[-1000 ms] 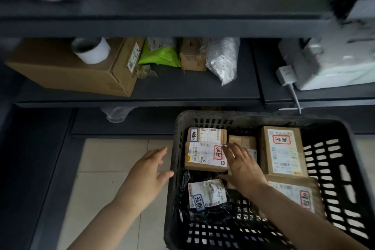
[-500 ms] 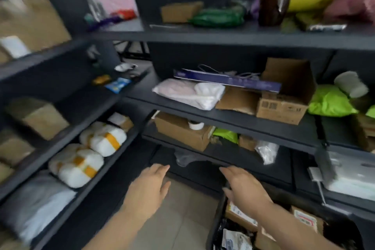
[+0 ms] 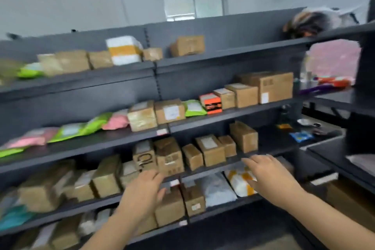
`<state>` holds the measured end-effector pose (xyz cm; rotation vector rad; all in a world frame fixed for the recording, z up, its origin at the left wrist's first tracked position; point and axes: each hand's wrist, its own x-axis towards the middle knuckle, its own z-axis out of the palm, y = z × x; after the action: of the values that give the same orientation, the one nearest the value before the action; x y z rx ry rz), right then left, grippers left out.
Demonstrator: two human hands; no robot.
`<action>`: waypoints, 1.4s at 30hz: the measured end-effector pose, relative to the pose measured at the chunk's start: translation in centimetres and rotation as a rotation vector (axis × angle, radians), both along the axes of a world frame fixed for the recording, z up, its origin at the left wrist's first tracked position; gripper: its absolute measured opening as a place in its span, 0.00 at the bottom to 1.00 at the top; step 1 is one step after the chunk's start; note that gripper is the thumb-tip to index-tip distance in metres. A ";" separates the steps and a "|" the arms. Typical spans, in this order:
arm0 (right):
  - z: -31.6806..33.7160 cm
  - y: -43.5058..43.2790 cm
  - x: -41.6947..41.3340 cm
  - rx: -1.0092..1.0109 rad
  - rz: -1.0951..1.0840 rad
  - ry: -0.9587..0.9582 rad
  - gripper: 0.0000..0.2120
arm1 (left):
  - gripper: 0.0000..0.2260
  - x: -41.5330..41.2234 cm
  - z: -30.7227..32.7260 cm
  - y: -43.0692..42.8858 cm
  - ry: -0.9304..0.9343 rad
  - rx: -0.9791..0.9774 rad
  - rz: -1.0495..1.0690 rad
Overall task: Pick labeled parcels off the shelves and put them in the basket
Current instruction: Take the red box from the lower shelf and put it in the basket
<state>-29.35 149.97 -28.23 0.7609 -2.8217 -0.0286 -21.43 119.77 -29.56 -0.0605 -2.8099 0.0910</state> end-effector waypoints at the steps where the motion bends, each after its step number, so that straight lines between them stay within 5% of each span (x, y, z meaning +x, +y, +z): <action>1: 1.1 -3.5 0.0 0.011 0.048 0.013 0.24 | 0.17 1.7 0.8 -3.2 0.019 0.005 0.063; 12: 6.8 -44.1 5.7 -0.058 0.508 0.077 0.27 | 0.18 20.4 7.6 -37.0 0.165 -0.016 0.537; 21: 9.9 -65.1 10.0 -0.150 0.739 0.157 0.29 | 0.23 27.6 10.4 -52.5 0.287 -0.069 0.770; 42: 9.6 -101.1 -1.9 -0.194 0.955 0.057 0.32 | 0.26 17.3 9.5 -80.4 0.224 -0.013 1.004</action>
<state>-31.26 48.85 -18.64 1.8906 -2.0865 0.3557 -4.16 39.40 -20.07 1.2559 -2.3362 0.3161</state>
